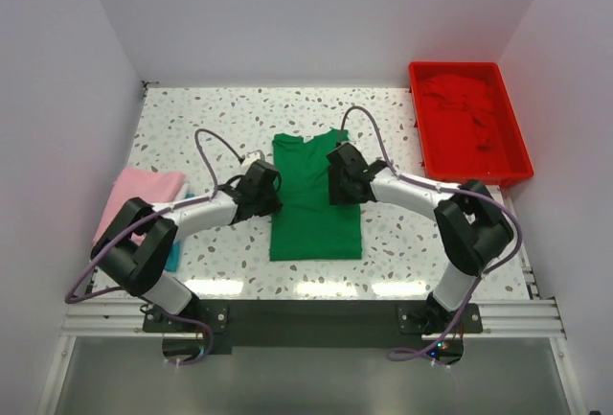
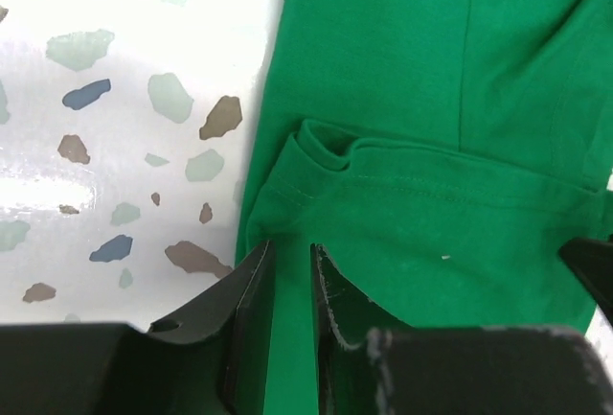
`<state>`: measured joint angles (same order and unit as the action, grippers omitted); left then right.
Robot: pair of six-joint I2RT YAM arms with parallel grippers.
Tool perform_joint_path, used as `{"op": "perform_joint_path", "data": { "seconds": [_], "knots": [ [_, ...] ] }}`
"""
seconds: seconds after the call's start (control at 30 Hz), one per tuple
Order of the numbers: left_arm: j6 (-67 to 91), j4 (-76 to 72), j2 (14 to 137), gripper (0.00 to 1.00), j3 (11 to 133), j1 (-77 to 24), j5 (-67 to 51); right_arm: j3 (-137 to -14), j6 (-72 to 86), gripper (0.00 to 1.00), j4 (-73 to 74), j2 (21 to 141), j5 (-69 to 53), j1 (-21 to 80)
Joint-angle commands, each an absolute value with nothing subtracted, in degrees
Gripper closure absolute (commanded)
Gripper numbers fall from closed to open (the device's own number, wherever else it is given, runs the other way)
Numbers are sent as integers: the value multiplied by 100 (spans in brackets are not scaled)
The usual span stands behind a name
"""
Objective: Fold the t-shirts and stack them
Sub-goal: Fold the tshirt
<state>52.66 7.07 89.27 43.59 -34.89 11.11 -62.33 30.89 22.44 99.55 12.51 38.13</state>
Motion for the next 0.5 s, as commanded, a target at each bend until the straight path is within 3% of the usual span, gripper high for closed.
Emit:
{"op": "perform_joint_path", "data": {
  "seconds": [0.0, 0.47],
  "knots": [
    [4870, 958, 8692, 74, 4972, -3489, 1046, -6635, 3103, 48, 2434, 9475, 1415, 3771],
    [4772, 940, 9905, 78, 5669, -3393, 1291, -6593, 3120, 58, 2083, 10177, 1196, 3499]
  ]
}}
